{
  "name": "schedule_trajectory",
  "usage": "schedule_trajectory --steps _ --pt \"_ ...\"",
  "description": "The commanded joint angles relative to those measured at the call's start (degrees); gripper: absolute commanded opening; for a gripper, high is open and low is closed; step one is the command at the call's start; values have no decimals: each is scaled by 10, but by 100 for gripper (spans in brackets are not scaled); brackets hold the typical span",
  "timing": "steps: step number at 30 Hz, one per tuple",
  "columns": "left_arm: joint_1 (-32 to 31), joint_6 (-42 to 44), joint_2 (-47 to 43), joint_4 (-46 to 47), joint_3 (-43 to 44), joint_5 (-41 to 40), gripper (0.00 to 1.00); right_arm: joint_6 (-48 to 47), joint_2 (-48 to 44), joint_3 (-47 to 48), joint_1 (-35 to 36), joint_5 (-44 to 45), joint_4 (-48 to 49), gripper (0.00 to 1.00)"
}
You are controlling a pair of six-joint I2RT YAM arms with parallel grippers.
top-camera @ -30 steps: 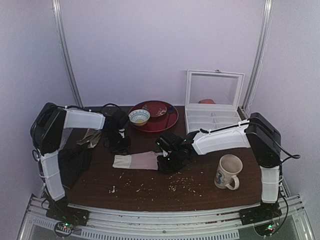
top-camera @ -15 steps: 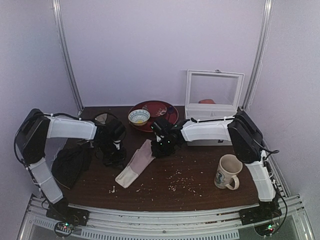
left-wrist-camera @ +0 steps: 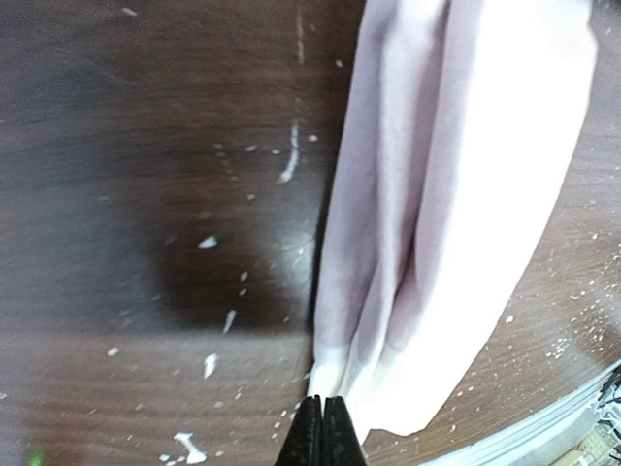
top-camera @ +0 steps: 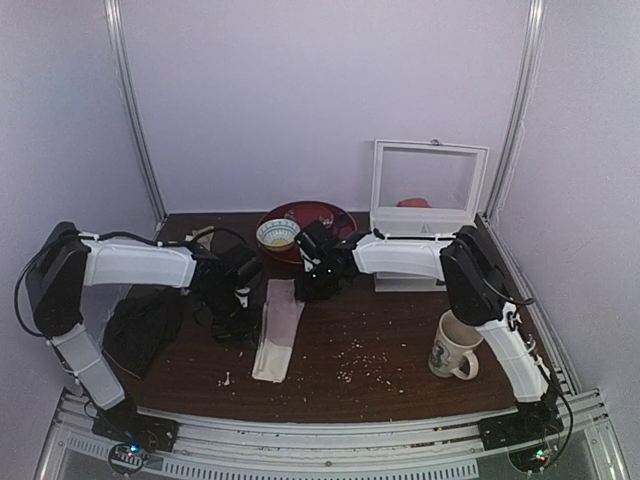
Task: Roll the underwear
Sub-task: Rotate the underwear at the center of the board, then adjust the underwear at the center of the board.
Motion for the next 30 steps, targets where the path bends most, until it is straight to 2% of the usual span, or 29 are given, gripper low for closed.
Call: schedule_trajectory --steps 1,6,10,17,21,30 --pt "13 2 -34 -41 33 -38 0 -18 -64 -62 -2 -8 -4 32" --pt "41 20 -34 -14 53 -24 1 -27 -131 -105 5 2 1 33" --pt "56 28 -19 36 51 13 15 -31 -179 -143 21 23 0 33" --pt "76 18 23 163 16 109 27 -9 -233 -228 40 30 26 34" --pt "80 22 49 182 16 124 28 0 -250 -254 50 34 32 34" --pt "90 47 67 156 20 97 28 3 -273 -284 71 38 39 34"
